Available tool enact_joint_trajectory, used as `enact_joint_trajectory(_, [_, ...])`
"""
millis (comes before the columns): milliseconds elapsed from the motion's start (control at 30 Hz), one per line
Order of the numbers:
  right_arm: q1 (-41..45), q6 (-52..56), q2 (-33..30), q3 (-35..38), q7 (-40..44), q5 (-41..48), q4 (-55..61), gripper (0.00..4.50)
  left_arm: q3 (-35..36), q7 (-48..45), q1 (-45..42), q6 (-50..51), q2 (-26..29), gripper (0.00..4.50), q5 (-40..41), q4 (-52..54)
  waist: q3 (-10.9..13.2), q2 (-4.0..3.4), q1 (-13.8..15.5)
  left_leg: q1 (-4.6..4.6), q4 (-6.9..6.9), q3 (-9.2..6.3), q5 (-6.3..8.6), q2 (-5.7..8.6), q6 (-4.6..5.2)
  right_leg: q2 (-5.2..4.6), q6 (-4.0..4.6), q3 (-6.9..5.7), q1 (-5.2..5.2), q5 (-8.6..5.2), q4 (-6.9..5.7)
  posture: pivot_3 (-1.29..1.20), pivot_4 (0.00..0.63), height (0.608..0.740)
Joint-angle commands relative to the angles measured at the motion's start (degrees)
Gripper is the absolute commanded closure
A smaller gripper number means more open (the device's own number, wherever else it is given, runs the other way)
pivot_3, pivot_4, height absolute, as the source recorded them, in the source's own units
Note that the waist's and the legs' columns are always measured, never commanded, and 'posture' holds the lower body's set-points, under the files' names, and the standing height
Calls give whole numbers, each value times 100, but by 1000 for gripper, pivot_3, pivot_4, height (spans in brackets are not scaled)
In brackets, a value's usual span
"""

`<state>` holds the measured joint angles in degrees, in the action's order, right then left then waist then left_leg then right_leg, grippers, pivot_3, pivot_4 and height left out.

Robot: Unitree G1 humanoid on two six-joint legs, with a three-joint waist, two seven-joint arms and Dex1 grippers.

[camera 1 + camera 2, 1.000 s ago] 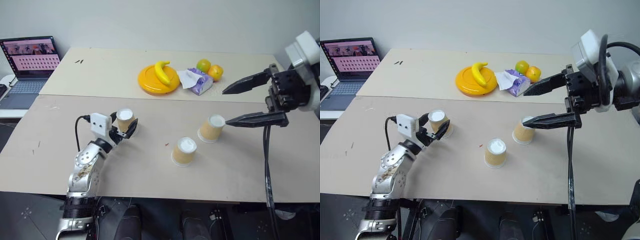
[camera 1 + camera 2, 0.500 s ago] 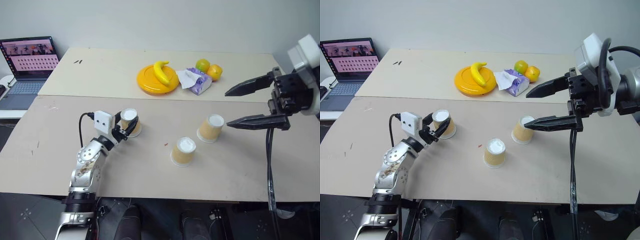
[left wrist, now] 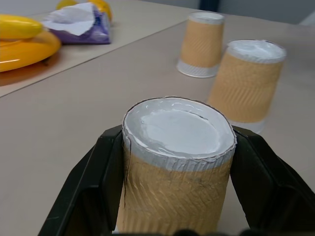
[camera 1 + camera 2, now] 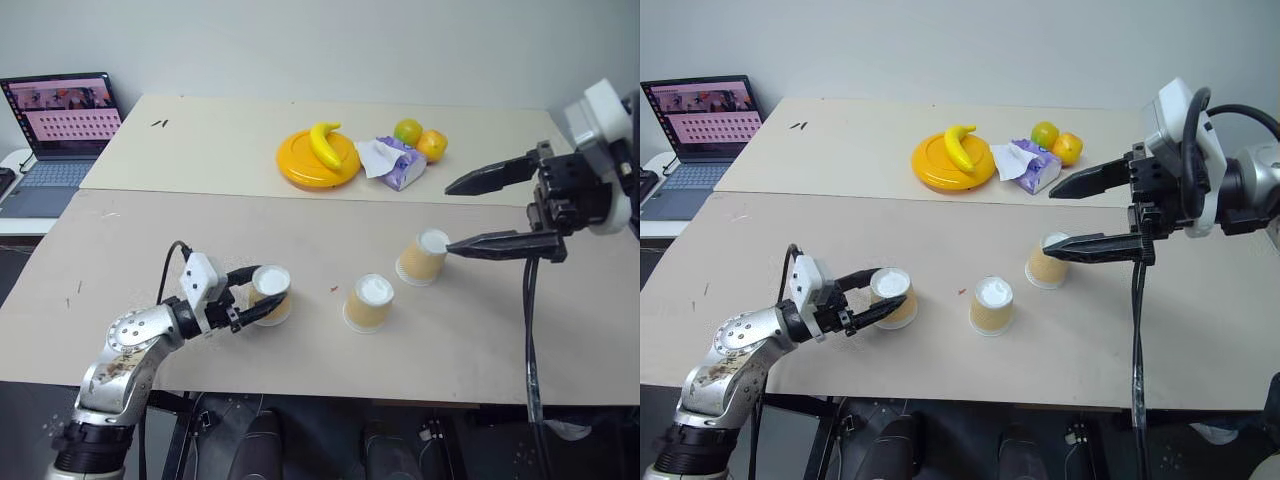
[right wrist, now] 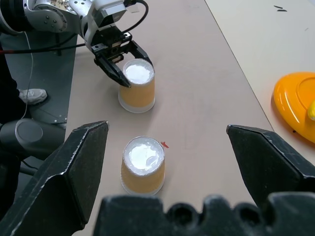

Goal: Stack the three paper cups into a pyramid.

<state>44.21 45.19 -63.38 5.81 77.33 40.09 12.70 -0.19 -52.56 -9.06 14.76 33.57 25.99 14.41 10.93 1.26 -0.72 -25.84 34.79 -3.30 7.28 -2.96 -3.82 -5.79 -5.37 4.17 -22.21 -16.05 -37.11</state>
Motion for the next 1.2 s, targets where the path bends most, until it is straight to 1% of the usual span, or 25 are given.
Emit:
enact_joint_trajectory(33, [-34, 53, -119, 447, -105, 257, 268, 0, -328, -195, -297, -266, -144, 1450, -201, -137, 0, 0, -3, 0, -1, 0, 0, 0, 0, 0, 0, 0, 0, 0, 0, 0, 150, 732])
enact_joint_trajectory(200, [-125, 168, -237, 571, -214, 377, 391, 0, -622, -485, -422, -412, -244, 1450, -291, -246, 0, 0, -10, 0, 0, -1, 0, 0, 1, 0, 0, 0, 1, 0, 0, 0, 150, 732])
enact_joint_trajectory(467, [-181, 436, -416, 733, -507, 625, 636, 0, -924, -712, -801, -543, -565, 1450, -375, -696, -1, -1, -6, 1, 3, -1, 0, 0, 1, 0, -1, 0, 3, 0, 0, 0, 150, 732])
enact_joint_trajectory(867, [-473, 651, -614, 1120, -874, 937, 919, 0, -976, -898, -1092, -889, -882, 1450, -503, -1317, -2, -2, 3, 1, 6, -2, 0, 1, 2, 0, -2, 0, 5, 1, -2, 0, 150, 732])
enact_joint_trajectory(967, [-483, 650, -666, 1152, -894, 963, 930, 0, -966, -994, -1096, -946, -970, 649, -458, -1447, -2, -2, 0, 1, 5, -2, 0, 1, 2, 0, -2, 0, 6, 1, -1, 0, 150, 732])
enact_joint_trajectory(1000, [-483, 650, -682, 1158, -901, 975, 932, 0, -960, -1015, -1105, -961, -987, 258, -453, -1484, -2, -2, -2, 0, 4, -2, 0, 0, 2, 0, -2, 0, 5, 1, -1, 0, 150, 732])
enact_joint_trajectory(1033, [-479, 641, -699, 1158, -902, 975, 921, 0, -960, -1029, -1121, -990, -1003, 76, -463, -1534, -2, -2, -3, 0, 4, -2, 0, 0, 2, 0, -2, 0, 3, 1, -1, 0, 150, 732])
enact_joint_trajectory(1200, [-488, 608, -730, 1154, -895, 967, 895, 0, -892, -1096, -1106, -1064, -1020, 76, -466, -1614, -2, -2, -9, 0, 4, -2, 0, 0, 2, 0, -2, 0, 3, 1, -1, 0, 150, 732])
